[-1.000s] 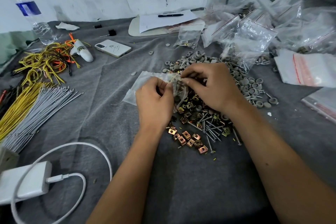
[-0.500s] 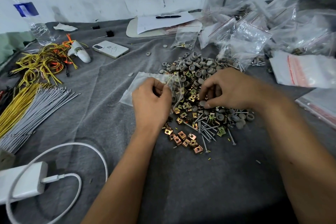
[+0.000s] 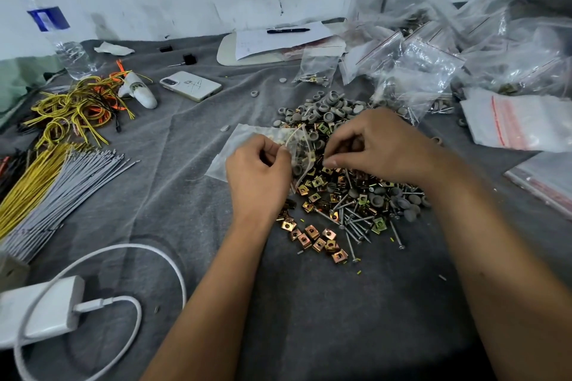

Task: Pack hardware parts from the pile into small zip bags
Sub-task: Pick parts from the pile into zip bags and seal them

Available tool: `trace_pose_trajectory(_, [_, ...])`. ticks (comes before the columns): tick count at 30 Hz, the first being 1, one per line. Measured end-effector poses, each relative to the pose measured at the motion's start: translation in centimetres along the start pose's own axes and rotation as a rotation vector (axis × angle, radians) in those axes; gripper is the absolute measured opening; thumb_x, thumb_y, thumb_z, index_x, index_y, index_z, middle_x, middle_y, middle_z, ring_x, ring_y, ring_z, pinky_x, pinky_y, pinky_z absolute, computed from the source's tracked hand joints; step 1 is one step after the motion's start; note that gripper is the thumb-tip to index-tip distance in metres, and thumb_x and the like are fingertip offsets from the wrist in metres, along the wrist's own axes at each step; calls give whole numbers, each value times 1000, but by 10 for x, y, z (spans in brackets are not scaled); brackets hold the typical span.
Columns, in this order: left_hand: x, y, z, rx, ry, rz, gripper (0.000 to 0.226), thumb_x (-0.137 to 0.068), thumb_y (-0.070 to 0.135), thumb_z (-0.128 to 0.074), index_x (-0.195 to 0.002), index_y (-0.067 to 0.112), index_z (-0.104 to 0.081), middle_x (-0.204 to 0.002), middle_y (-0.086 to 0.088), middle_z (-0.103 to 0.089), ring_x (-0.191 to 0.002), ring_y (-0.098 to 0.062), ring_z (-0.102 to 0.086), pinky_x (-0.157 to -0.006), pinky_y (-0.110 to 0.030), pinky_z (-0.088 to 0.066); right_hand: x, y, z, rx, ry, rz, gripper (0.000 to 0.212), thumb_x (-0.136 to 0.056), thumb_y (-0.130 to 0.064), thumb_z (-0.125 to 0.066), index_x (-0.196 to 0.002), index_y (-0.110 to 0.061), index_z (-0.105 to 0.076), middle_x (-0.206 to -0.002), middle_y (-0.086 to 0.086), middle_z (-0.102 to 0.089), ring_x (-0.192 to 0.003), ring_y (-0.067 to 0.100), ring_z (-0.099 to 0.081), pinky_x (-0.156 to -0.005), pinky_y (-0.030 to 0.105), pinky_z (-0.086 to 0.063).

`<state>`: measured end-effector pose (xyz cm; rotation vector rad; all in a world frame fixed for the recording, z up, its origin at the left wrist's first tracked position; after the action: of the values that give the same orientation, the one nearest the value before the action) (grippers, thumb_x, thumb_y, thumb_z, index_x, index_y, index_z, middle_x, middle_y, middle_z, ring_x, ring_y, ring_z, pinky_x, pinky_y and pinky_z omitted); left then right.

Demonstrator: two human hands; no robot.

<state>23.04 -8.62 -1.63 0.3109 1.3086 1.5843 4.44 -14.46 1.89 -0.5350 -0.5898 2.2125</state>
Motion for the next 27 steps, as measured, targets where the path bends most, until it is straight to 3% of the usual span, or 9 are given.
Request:
trace_pose_trajectory(4, [-1,1,0,5,8,-21,37,-89,9,-70,-60,23,-52,-54,11,-50,-55,-1,-49,-54,-11,-36,-8,-22,-13,-22,155,122,11,-85,-26,-83,-95,-28,-81,-86,-21,-72,-81,-4,-67,-77,8,-48])
trace_pose_trajectory(8, [-2,1,0,15,5,-33,42,-92,10,-68,-58,22,-47,-54,11,-45,-55,-2,-44,-55,-14,-33,-11,-27,-34,150,127,165,17,-90,-17,-78,-106,-20,-81,-94,-1,-72,-89,17,-65,-78,28,-46])
trace_pose_trajectory(11, [-2,0,-1,17,0,-33,41,-94,12,-67,-59,21,-46,-55,11,-45,-56,-4,-43,-55,-16,-32,-13,-21,-37,231,143,112,23,-93,-15,-71,-112,-24,-79,-95,0,-66,-94,24,-63,-77,41,-52])
trace_pose_trajectory(16, [-4,-4,-1,11,-15,-8,36,-92,14,-65,-60,19,-48,-58,8,-48,-60,-8,-44,-58,-25,-33,-12,-17,-44,302,109,89,28,-97,-22,-66,-120,-35,-76,-89,-13,-54,-94,20,-62,-68,30,-40])
trace_pose_trajectory(21, [-5,-10,0,-17,-13,23,30,-91,10,-64,-63,13,-54,-59,7,-52,-60,-8,-46,-55,-17,-33,-6,-16,-33,112,243,91,22,-93,-19,-74,-115,-22,-77,-105,-3,-75,-93,13,-67,-86,34,-55])
trace_pose_trajectory(24, [-5,-9,0,-20,-16,13,32,-91,12,-65,-62,15,-53,-57,7,-51,-57,-6,-45,-53,-17,-33,1,-10,-17,72,371,60,13,-90,-21,-77,-103,-20,-78,-97,-6,-75,-85,7,-66,-85,29,-56])
trace_pose_trajectory(27, [-4,-8,0,-4,-17,18,32,-88,10,-65,-60,19,-52,-55,9,-51,-55,-5,-47,-52,-15,-34,8,0,-6,79,326,55,8,-88,-27,-80,-95,-24,-79,-89,-11,-73,-81,4,-65,-78,29,-55])
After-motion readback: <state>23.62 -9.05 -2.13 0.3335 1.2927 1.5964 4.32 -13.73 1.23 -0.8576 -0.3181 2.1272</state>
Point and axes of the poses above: each hand's wrist, its own x-axis away from the middle knuckle, its own z-axis out of the back of the hand, y = z × x, the point moved 5 cm from there along -x, towards the middle knuckle
